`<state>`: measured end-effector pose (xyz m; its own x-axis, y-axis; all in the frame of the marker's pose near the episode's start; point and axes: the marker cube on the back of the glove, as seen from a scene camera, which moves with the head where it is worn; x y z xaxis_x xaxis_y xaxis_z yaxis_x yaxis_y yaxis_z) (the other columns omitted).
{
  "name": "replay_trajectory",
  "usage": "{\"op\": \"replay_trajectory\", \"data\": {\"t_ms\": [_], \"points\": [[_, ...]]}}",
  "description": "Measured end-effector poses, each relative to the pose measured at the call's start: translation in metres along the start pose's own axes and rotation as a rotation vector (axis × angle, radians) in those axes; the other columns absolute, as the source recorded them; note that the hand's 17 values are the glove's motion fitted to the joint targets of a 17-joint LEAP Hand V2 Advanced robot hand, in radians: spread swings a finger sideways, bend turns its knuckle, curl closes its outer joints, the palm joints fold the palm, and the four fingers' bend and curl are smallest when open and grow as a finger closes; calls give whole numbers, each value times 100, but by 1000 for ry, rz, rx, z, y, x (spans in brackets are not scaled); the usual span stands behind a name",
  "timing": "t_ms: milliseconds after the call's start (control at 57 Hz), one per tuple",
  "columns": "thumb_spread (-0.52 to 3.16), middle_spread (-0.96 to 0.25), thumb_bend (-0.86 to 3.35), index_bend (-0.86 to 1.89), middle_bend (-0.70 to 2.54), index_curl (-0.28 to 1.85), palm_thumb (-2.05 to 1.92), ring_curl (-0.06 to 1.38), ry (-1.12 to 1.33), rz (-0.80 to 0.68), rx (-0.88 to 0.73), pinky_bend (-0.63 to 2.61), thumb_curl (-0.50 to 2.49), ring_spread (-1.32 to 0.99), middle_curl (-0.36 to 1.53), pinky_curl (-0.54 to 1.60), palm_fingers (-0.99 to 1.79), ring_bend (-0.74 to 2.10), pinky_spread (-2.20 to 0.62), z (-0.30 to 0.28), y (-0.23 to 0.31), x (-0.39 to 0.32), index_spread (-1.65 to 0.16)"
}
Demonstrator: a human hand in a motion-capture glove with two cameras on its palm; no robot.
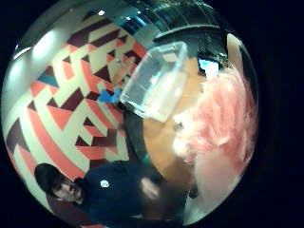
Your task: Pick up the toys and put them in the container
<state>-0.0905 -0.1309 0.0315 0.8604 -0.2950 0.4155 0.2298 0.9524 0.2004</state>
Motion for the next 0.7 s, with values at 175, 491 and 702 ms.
{"op": "replay_trajectory", "data": {"t_ms": [175, 491, 702], "points": [[-19, -34, 33, 65, 98, 127, 75, 78, -163, -61, 159, 111, 109, -41, 97, 53, 81, 117, -40, 5, -28, -46, -55], [23, -26, 20, 11, 49, 113, 58, 71, -285, -123, -121, 129, 109, -32, 86, 54, 0, 103, -30, 113, -81, -99, -49], [87, -3, -2, 2, 13, 75, 27, 46, -130, -168, -274, 110, 82, -7, 61, 43, -43, 32, -3, 136, -65, -76, -35]]}}
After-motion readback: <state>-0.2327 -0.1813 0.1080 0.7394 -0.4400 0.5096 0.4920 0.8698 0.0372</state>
